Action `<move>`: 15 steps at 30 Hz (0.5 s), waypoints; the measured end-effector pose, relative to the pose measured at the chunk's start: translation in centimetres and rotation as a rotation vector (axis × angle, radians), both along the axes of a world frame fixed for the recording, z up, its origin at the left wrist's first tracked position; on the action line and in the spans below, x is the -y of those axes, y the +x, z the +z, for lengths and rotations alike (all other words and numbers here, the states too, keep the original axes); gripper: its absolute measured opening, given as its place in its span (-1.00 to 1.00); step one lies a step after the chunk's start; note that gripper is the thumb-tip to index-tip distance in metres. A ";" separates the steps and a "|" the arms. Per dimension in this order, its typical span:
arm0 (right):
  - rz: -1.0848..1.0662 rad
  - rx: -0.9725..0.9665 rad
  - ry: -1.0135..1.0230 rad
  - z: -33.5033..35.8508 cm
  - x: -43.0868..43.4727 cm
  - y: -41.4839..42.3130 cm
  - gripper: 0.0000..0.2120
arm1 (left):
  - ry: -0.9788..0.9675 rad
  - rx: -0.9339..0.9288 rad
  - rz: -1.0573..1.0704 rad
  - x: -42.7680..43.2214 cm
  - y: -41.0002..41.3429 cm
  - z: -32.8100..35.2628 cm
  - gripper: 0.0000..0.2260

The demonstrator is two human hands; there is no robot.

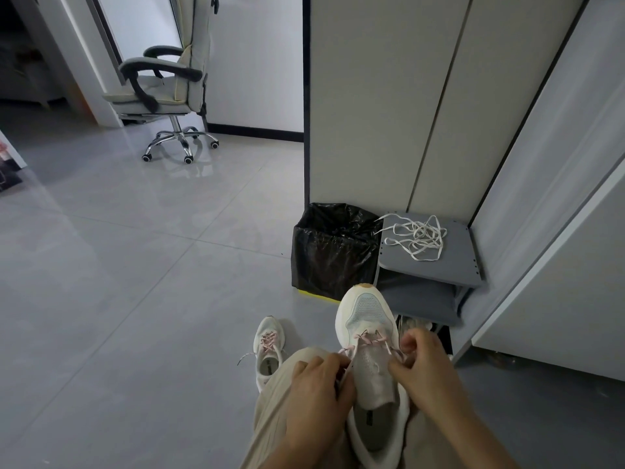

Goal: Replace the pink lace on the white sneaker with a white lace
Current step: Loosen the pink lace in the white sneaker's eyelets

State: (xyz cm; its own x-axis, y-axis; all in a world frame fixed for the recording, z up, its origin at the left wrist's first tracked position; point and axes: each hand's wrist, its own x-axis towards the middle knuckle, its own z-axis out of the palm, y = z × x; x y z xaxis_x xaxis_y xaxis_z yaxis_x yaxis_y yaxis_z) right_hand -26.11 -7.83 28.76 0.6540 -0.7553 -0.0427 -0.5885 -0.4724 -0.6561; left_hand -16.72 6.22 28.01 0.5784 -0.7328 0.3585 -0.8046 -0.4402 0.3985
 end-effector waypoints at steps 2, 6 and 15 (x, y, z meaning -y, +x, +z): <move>0.046 -0.069 -0.034 -0.2 0.2 -0.4 -0.83 | 0.079 -0.053 -0.022 0.0 -0.1 0.1 -0.83; 0.101 -0.050 -0.049 0.1 0.2 -0.5 -0.90 | 0.026 -0.088 -0.085 1.4 0.5 -1.1 -0.84; -0.015 0.114 0.181 -0.3 0.4 -1.4 -0.85 | 0.253 0.298 -0.339 7.7 1.8 0.7 -0.66</move>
State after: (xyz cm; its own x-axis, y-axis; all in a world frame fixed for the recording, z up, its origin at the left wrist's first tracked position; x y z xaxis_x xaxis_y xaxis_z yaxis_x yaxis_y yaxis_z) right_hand -27.48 -8.24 28.44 0.6507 -0.7521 -0.1048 -0.5120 -0.3326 -0.7920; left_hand -14.87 -1.53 28.69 0.1934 -0.9463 0.2589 -0.9811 -0.1881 0.0454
